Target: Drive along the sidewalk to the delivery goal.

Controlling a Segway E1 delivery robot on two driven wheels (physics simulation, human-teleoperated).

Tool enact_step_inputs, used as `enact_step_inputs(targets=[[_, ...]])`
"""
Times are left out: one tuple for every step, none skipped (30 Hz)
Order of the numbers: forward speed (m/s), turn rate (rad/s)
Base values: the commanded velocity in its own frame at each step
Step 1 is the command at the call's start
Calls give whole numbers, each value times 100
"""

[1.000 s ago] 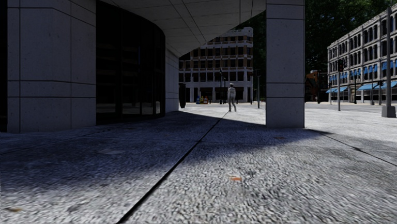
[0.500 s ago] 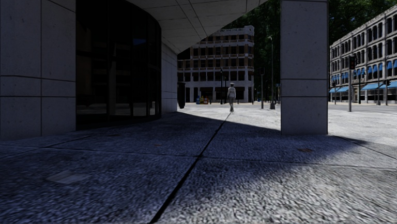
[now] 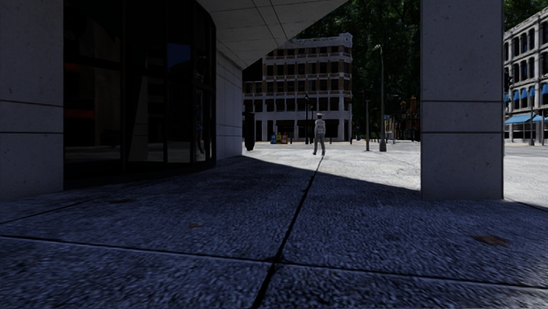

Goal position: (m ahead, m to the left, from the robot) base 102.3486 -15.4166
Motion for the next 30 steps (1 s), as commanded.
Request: enact_step_inputs(targets=[[200, 0], [200, 0], [200, 0], [200, 0], [200, 0], [200, 0], [200, 0], [200, 0], [200, 0], [200, 0], [200, 0], [200, 0], [200, 0], [200, 0], [200, 0], [200, 0], [200, 0], [200, 0], [200, 0], [200, 0], [200, 0], [200, 0], [200, 0], [200, 0], [200, 0], [200, 0], [200, 0], [200, 0], [200, 0], [200, 0]])
